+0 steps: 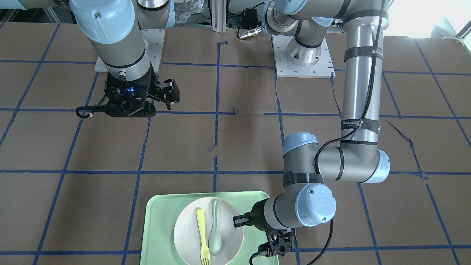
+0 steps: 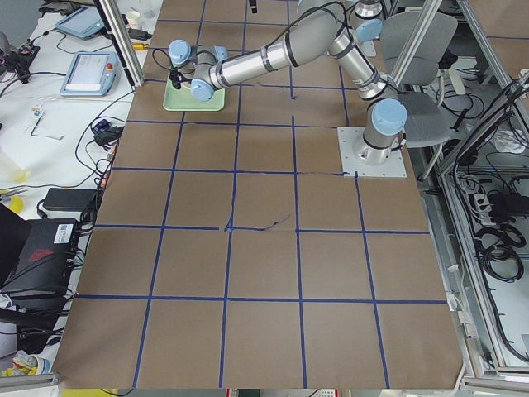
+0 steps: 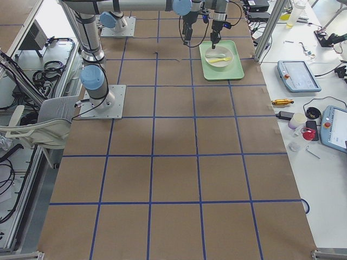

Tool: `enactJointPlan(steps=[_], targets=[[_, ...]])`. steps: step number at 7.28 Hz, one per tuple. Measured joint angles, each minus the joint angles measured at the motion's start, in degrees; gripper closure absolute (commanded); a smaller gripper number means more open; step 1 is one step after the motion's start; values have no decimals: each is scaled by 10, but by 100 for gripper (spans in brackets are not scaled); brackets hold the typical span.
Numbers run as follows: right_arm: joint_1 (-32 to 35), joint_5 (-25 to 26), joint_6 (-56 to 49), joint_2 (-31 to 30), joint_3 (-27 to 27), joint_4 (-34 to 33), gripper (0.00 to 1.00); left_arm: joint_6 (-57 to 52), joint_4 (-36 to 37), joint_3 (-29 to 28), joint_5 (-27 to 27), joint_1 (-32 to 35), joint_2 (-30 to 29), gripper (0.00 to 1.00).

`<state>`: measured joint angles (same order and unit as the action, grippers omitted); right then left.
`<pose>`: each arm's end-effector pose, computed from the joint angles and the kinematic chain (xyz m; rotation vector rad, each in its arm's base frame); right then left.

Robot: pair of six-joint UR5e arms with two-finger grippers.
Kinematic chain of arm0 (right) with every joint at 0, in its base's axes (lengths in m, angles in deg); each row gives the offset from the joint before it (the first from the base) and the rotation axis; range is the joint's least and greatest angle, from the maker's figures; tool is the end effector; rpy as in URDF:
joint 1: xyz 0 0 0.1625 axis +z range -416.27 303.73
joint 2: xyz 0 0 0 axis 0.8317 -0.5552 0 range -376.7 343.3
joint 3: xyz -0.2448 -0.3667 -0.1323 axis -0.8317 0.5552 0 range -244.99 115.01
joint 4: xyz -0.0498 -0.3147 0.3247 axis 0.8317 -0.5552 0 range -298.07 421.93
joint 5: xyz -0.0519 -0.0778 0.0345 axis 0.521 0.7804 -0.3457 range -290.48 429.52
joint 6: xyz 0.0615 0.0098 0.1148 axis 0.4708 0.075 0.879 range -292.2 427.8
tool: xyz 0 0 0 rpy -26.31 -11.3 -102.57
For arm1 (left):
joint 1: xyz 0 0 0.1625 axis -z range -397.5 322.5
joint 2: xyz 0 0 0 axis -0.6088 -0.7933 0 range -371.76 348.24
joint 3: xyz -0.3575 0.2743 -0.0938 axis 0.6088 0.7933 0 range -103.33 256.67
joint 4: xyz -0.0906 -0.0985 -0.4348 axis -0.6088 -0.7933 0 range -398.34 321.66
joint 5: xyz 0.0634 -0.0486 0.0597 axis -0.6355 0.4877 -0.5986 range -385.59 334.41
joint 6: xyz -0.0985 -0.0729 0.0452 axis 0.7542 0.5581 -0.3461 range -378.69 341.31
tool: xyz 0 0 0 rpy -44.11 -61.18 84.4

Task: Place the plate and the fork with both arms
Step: 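Release the plate and raise the left gripper while the right gripper moves over the plate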

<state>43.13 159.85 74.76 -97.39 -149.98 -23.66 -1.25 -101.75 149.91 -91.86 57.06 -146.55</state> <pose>0.2267 -0.5574 0.4400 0.0669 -3.1048 -0.2326 -0.2493 -0.7876 0.1627 0.3139 -2.7181 -0.1432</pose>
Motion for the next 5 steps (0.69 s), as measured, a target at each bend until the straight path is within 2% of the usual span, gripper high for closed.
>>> enactJointPlan(steps=[2,3,5], targets=[[0,1,-9,5,1,-14,0,-2,48,34,0,0,13,0],[0,2,-14,18,3,-41,0,-2,44,42,-5,-1,30,0],[0,2,-11,66,16,-150,0,-2,-22,46,-32,-6,74,0]])
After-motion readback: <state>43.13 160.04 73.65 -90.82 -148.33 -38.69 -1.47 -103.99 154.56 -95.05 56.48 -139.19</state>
